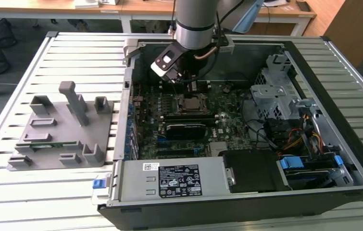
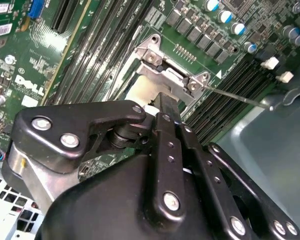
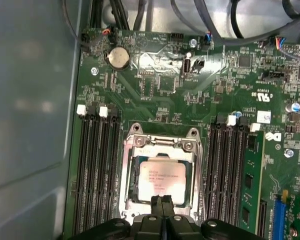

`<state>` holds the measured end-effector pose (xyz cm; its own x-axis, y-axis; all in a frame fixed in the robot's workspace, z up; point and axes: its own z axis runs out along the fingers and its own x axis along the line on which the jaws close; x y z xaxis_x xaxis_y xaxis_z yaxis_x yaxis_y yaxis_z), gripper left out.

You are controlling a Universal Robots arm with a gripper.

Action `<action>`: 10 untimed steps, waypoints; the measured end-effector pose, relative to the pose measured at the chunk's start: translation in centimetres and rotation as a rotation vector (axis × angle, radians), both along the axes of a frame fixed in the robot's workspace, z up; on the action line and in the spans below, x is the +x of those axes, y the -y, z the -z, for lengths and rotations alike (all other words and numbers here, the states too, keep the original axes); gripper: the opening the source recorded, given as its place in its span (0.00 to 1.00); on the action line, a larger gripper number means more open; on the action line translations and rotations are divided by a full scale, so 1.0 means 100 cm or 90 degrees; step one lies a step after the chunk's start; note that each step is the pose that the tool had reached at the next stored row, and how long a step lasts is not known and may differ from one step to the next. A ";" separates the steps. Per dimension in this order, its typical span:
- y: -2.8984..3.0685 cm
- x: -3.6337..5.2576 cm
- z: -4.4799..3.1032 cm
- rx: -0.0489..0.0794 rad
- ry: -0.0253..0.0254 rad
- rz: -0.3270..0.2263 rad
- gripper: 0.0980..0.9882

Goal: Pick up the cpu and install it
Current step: 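Close the cpu cover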

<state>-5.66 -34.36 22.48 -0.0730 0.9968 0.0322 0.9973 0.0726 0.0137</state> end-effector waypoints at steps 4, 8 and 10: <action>0.0000 -0.0024 0.0035 0.000 0.0000 0.000 0.01; 0.0000 -0.0039 0.0067 0.000 0.0000 0.000 0.01; 0.0000 -0.0048 0.0087 0.000 0.0000 0.000 0.01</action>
